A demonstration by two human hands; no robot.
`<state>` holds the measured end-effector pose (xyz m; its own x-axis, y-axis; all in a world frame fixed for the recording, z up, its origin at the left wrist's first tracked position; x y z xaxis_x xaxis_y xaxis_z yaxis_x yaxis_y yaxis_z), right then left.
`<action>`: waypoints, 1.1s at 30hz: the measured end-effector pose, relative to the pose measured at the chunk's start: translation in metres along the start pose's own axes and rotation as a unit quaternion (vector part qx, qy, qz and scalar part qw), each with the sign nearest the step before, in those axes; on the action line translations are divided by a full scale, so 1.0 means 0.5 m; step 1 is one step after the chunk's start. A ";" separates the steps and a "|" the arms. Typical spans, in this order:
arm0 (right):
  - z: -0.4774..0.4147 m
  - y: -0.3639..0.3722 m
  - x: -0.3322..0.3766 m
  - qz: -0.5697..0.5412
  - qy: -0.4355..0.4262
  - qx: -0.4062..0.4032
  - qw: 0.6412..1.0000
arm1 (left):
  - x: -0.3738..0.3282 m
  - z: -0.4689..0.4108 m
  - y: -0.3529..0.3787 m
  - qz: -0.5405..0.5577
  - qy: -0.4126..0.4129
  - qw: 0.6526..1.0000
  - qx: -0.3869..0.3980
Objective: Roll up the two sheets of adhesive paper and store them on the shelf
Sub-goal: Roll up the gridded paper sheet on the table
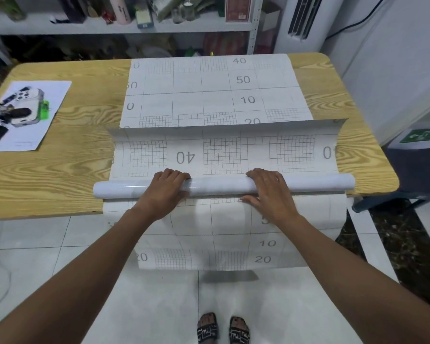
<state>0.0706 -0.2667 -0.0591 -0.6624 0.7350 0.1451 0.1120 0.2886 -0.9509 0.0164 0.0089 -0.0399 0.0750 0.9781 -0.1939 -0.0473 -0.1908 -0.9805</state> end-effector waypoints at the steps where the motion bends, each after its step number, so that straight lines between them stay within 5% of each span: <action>1: 0.000 0.000 0.000 -0.003 0.001 0.003 1.000 | -0.001 0.001 -0.001 0.003 0.001 1.000 0.004; 33: -0.006 -0.011 0.001 0.021 0.032 0.062 0.997 | -0.006 -0.004 -0.004 -0.033 0.024 0.999 -0.004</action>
<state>0.0719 -0.2659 -0.0532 -0.6100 0.7835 0.1184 0.0435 0.1823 -0.9823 0.0183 0.0059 -0.0375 0.1252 0.9837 -0.1294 -0.0336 -0.1261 -0.9914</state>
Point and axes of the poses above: each hand's wrist, its own z-axis away from the middle knuckle, its own y-axis out of the palm, x = y × z, the point moved 1 cm from there along -z, towards the middle knuckle, and after that the axes turned 7 degrees about -y, right-handed, at the moved point
